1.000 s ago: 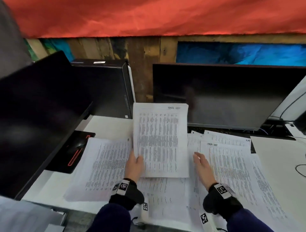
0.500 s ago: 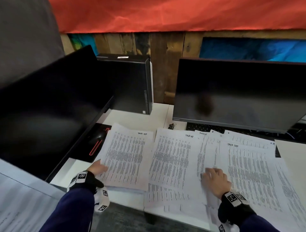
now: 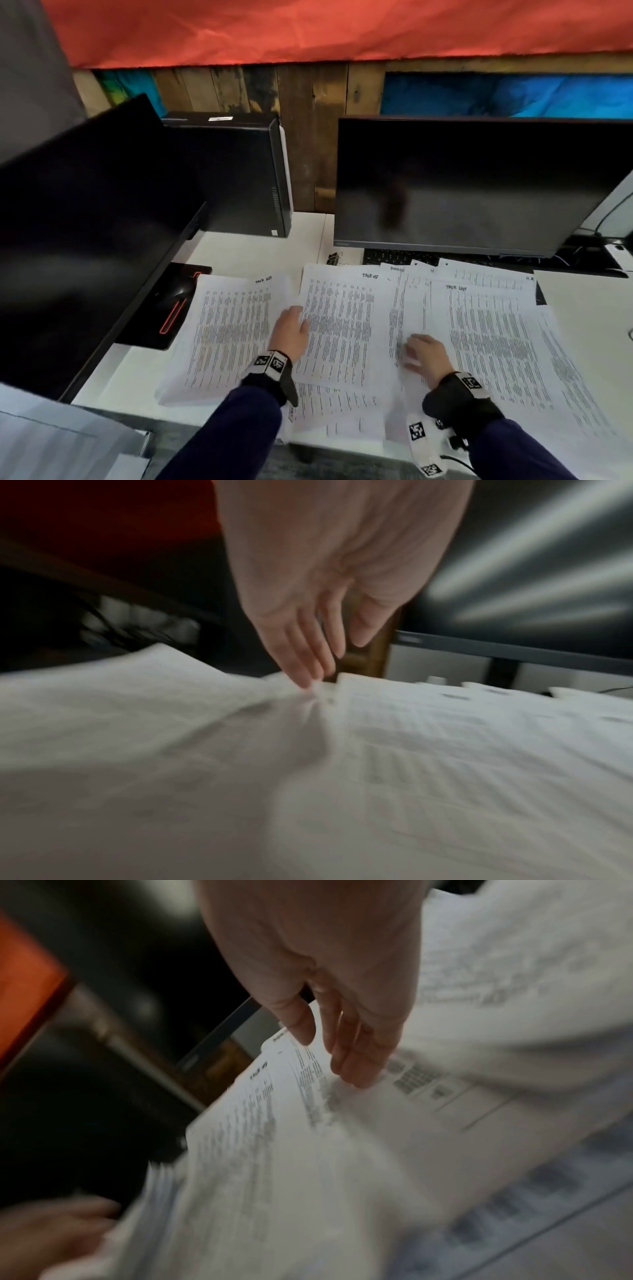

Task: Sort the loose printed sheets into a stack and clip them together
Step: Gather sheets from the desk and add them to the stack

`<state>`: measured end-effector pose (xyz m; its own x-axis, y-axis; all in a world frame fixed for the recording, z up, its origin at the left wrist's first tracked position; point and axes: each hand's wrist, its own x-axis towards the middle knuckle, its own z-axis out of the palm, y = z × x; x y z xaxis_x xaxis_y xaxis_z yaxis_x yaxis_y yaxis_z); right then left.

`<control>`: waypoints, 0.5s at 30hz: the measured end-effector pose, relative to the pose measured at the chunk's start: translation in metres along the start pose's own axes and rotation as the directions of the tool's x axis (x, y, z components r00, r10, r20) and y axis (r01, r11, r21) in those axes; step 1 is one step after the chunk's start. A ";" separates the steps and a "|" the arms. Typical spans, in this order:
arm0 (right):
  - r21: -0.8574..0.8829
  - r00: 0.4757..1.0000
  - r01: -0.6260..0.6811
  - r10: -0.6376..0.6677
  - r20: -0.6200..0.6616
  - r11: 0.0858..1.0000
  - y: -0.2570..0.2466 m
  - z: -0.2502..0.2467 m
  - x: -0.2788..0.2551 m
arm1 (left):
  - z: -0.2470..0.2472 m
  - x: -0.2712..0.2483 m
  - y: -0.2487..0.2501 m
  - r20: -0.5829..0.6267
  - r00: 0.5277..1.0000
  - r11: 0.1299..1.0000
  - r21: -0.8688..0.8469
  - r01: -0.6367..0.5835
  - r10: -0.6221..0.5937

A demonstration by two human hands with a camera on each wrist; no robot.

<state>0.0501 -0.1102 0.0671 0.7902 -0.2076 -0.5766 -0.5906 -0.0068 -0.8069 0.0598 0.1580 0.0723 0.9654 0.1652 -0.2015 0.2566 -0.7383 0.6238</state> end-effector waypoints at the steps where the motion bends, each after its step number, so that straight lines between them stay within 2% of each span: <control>1: 0.079 0.998 -0.045 0.042 0.042 0.996 -0.002 0.005 -0.001 | 0.011 0.002 0.007 0.094 0.994 0.999 -0.007 0.051 -0.050; 2: 0.086 0.996 -0.074 0.069 0.061 0.994 -0.002 0.009 -0.002 | 0.019 0.005 0.012 0.146 0.984 0.994 0.004 0.105 -0.105; 4: 0.055 0.992 -0.107 0.103 0.071 0.993 -0.001 0.017 -0.004 | 0.026 0.009 0.016 0.165 0.967 0.981 0.028 0.192 -0.194; 8: -0.016 0.976 -0.172 0.172 0.135 0.985 0.010 0.033 0.004 | 0.025 0.010 0.022 0.177 0.952 0.967 -0.012 0.256 -0.250; 12: -0.028 0.970 -0.086 0.090 0.224 0.996 0.004 0.041 0.001 | 0.027 0.011 0.022 0.200 0.946 0.951 -0.129 0.282 -0.254; 15: 0.003 0.978 0.023 -0.023 0.208 1.000 -0.009 0.024 -0.004 | 0.034 0.006 0.024 0.097 0.972 0.961 -0.159 0.227 -0.214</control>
<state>0.0566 -0.0857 0.0738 0.8206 0.0007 -0.5715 -0.5715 -0.0087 -0.8206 0.0700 0.1186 0.0606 0.8792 0.2548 -0.4025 0.4730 -0.5678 0.6737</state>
